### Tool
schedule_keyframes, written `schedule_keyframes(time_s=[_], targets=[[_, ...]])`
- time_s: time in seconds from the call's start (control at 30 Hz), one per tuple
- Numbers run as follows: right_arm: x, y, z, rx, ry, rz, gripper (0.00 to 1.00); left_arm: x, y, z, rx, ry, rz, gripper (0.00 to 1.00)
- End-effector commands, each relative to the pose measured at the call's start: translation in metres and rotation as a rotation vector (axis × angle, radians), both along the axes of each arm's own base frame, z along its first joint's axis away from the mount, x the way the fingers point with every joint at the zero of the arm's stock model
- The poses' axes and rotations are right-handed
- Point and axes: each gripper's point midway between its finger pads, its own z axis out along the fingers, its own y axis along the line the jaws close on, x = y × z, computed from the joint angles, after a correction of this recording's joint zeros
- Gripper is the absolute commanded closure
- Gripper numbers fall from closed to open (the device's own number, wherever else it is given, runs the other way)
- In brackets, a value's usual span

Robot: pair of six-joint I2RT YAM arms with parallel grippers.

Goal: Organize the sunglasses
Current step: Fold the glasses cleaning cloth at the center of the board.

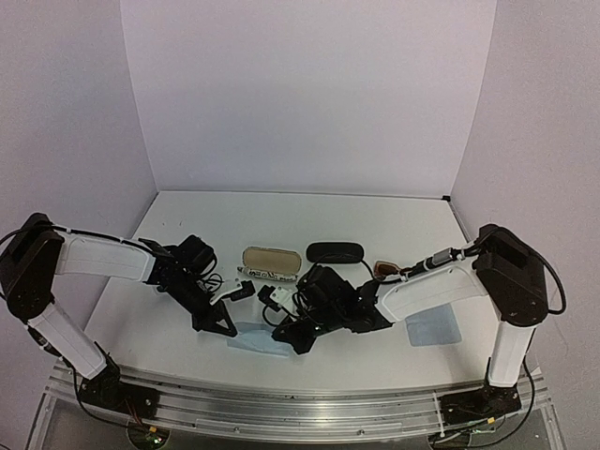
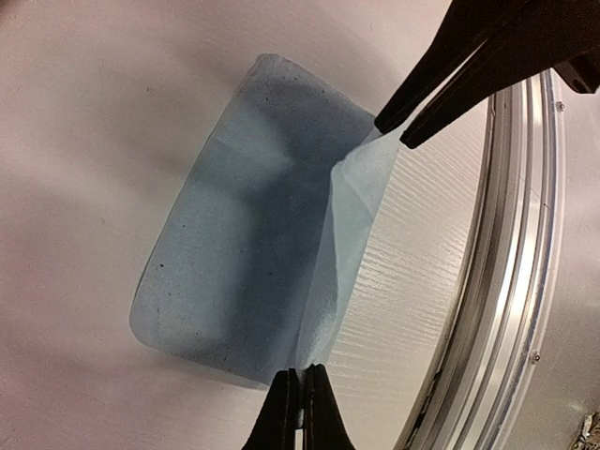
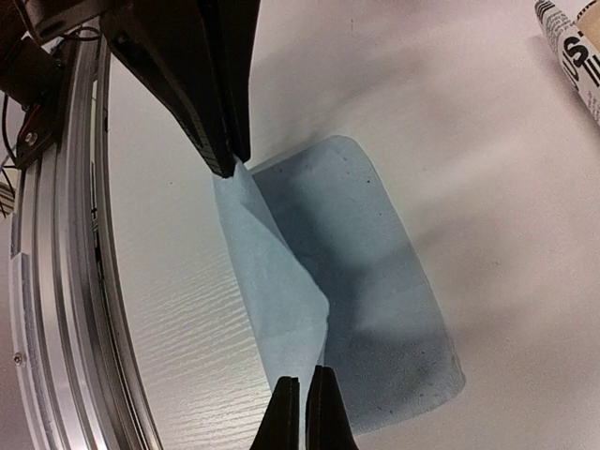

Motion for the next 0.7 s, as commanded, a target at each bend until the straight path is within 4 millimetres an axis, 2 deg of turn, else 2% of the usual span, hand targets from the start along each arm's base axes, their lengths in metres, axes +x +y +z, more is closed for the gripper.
schedule_keyframes(time_s=[0.0, 0.13, 0.67], targets=[[0.006, 0.011, 0.011, 0.039, 0.012, 0.022, 1.00, 0.019, -0.011, 0.012, -0.037, -0.037, 0.038, 1.00], [0.018, 0.010, 0.010, 0.040, 0.011, 0.007, 1.00, 0.024, -0.014, 0.014, -0.049, -0.032, 0.061, 1.00], [0.031, 0.000, -0.004, -0.011, 0.008, -0.013, 1.00, 0.035, -0.008, 0.000, -0.021, -0.005, 0.129, 1.00]])
